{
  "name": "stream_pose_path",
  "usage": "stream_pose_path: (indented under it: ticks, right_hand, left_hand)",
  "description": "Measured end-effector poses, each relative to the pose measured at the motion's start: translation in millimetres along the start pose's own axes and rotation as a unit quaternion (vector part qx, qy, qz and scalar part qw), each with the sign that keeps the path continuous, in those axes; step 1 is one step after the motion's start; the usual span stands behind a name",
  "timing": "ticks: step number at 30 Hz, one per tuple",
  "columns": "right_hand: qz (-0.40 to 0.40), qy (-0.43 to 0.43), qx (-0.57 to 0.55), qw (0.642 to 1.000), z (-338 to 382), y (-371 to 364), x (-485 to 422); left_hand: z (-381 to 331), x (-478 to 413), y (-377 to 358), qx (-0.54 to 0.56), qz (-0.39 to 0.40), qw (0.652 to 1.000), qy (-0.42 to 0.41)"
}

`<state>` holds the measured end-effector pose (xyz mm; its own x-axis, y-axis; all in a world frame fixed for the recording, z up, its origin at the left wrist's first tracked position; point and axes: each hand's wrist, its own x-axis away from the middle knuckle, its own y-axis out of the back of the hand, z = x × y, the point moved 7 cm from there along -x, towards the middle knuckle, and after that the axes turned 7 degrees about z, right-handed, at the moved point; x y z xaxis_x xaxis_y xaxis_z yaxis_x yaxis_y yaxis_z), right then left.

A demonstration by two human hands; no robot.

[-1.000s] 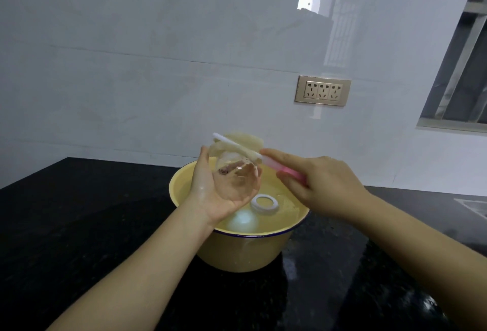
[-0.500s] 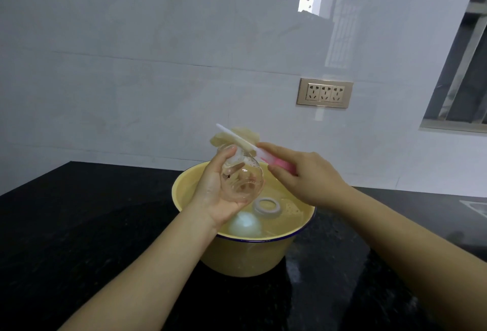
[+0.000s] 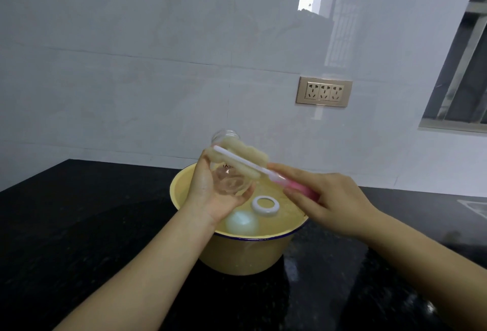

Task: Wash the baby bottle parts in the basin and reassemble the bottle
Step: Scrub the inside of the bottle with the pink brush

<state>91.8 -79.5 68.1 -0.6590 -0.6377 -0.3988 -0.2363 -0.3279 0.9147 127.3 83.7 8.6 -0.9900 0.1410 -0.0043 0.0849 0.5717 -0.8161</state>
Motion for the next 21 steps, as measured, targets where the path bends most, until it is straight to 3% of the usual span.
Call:
stream_pose_path:
  ticks: [4, 9, 17, 21]
  right_hand:
    - [-0.053, -0.008, 0.076, 0.996, 5.8, 9.0, -8.2]
    - [-0.025, -0.068, 0.075, 0.995, -4.5, 10.9, -23.9]
    - [-0.036, -0.106, 0.063, 0.992, -10.5, 6.7, -45.3]
    - [-0.022, -0.104, 0.026, 0.994, -12.3, 3.0, -45.2]
  left_hand:
    - [5.5, 1.6, -1.9, -0.003, 0.009, 0.999, 0.036]
    - [11.3, 0.4, -2.0, -0.031, 0.029, 0.996, 0.081]
    - [8.3, 4.4, -5.6, -0.034, 0.010, 0.998, 0.048]
    - [8.0, 1.9, -9.8, -0.045, 0.037, 0.998, 0.031]
